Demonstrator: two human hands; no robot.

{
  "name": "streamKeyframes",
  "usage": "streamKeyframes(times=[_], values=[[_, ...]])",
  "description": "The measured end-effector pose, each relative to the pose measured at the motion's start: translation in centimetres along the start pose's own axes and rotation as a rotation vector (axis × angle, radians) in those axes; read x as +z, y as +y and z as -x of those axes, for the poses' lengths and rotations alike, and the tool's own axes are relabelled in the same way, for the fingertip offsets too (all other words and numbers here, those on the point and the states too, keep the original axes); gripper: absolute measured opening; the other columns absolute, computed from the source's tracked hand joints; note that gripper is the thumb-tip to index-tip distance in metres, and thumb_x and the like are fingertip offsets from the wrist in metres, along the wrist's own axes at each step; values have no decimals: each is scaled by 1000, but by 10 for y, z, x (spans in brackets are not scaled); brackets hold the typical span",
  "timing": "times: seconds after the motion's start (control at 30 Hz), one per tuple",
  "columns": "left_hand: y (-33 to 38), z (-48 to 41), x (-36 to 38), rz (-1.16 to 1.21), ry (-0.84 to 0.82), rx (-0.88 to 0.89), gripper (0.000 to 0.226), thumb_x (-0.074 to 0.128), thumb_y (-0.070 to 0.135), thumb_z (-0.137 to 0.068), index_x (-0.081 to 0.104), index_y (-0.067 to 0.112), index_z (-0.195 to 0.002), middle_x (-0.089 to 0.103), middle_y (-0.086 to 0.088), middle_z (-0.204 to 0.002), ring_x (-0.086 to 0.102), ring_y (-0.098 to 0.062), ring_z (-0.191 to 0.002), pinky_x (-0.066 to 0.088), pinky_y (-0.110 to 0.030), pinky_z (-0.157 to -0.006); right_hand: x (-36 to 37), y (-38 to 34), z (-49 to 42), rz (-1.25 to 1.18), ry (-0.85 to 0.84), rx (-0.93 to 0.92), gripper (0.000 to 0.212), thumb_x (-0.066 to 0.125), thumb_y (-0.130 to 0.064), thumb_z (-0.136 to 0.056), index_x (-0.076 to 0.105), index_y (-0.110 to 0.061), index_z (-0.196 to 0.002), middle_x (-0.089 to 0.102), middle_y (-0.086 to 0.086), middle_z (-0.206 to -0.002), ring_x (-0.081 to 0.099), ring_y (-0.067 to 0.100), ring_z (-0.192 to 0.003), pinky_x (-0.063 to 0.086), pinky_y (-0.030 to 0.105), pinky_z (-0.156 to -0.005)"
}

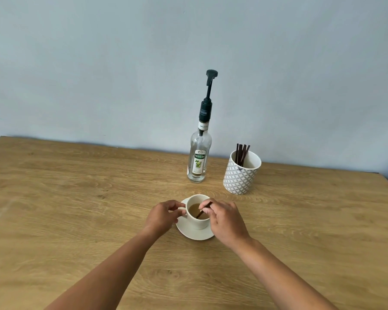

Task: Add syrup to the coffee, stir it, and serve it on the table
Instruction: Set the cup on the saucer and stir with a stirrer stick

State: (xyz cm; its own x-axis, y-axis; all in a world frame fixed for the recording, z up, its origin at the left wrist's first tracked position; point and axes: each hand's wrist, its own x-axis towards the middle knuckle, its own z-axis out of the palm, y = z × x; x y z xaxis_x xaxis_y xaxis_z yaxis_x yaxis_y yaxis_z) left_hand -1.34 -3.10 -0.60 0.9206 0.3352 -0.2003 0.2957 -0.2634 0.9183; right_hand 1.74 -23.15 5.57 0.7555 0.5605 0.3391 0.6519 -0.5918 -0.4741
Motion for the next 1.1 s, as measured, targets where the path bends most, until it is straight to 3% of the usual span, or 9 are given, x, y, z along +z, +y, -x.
streamKeyframes(times=[0.27,0.43,0.6,0.8,1.1], values=[[0,0,-1,0,-2,-13,12,79,27,-83,75,38,-82,76,13,-76,65,-5,-62,48,-18,-53,-4,9,-7,118,11,23,25,62,-4,-87,64,-26,-100,72,-12,-87,63,11,-86,38,35,-84],[1,1,-1,-10,-2,-9,13,79,26,-83,75,39,-82,75,14,-77,66,-6,-64,46,-14,-50,-6,10,-2,58,20,-1,20,60,-8,-90,63,-26,-98,67,-18,-87,61,7,-85,39,35,-81],[2,2,-1,-24,-2,-15,11,79,27,-83,75,38,-83,75,14,-76,67,-6,-64,47,-17,-51,3,6,-2,-13,11,7,18,60,-13,-92,68,-29,-99,71,-13,-92,62,13,-87,39,36,-80],[4,2,-1,-30,-6,-23,13,78,28,-83,74,39,-80,73,19,-69,66,-6,-63,50,-22,-56,0,10,-8,82,19,52,24,63,-7,-88,67,-27,-100,71,-13,-87,61,13,-85,40,37,-83],[5,3,-1,-34,0,-20,12,78,28,-84,74,38,-81,73,19,-70,66,-6,-62,47,-20,-53,0,7,0,6,2,6,22,61,-10,-90,66,-29,-100,68,-18,-91,53,0,-85,38,32,-81]])
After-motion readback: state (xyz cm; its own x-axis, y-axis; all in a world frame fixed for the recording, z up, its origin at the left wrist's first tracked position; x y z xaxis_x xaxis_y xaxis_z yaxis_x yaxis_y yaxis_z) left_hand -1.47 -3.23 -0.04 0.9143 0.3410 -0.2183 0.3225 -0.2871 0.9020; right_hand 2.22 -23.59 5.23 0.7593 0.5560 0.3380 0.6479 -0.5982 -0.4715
